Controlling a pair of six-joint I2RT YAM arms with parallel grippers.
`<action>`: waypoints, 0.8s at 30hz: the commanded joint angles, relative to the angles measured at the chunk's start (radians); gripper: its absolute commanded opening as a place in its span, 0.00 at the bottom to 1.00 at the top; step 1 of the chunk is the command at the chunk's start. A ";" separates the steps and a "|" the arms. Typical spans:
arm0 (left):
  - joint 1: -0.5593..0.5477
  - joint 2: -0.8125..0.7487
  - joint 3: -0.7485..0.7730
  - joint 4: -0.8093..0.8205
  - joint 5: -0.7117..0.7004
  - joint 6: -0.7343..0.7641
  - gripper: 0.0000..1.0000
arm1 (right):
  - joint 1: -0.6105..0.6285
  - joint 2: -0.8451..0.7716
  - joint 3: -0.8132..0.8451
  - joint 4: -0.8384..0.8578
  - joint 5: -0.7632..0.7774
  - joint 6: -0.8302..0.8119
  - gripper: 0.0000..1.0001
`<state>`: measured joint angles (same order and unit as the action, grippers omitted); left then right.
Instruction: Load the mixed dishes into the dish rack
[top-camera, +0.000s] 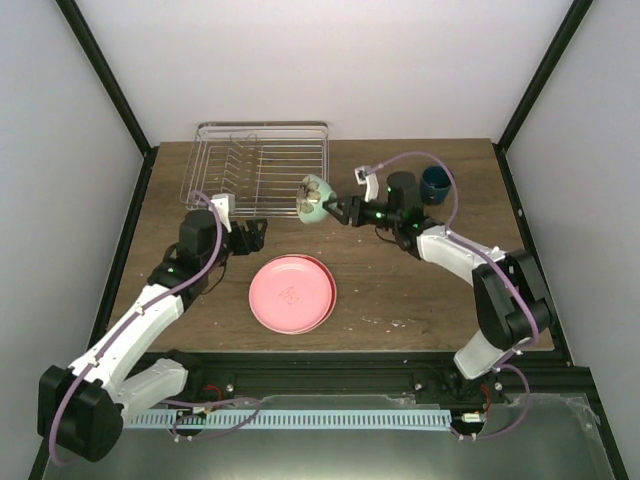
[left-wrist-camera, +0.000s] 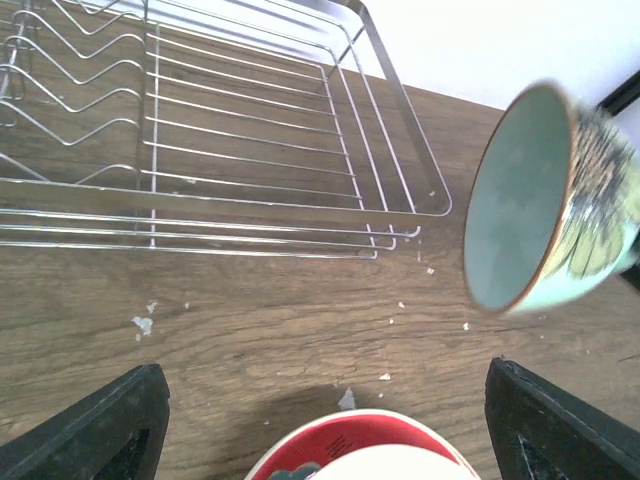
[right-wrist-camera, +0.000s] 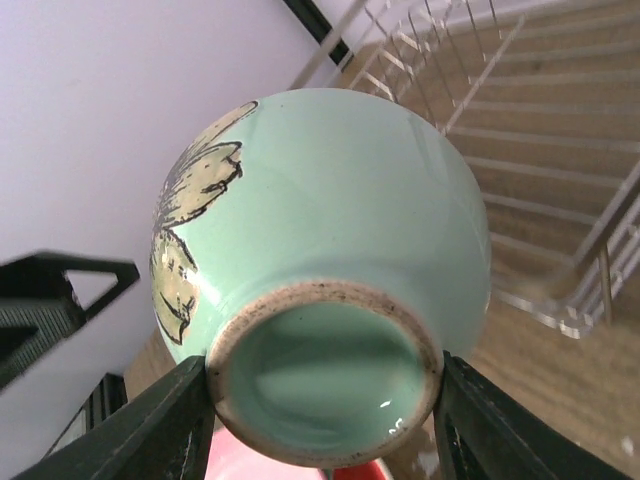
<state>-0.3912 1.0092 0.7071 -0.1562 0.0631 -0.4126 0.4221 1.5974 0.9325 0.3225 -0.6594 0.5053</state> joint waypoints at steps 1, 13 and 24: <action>0.016 -0.033 0.011 -0.064 -0.015 0.028 0.88 | 0.011 0.025 0.179 -0.036 0.015 -0.037 0.57; 0.044 -0.048 -0.011 -0.084 -0.016 0.047 0.90 | 0.017 0.253 0.601 -0.286 0.097 -0.116 0.57; 0.098 -0.059 -0.029 -0.109 0.023 0.052 0.90 | 0.019 0.540 1.055 -0.569 0.151 -0.192 0.57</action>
<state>-0.2989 0.9569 0.6918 -0.2512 0.0669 -0.3748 0.4355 2.0762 1.8061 -0.1524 -0.5343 0.3618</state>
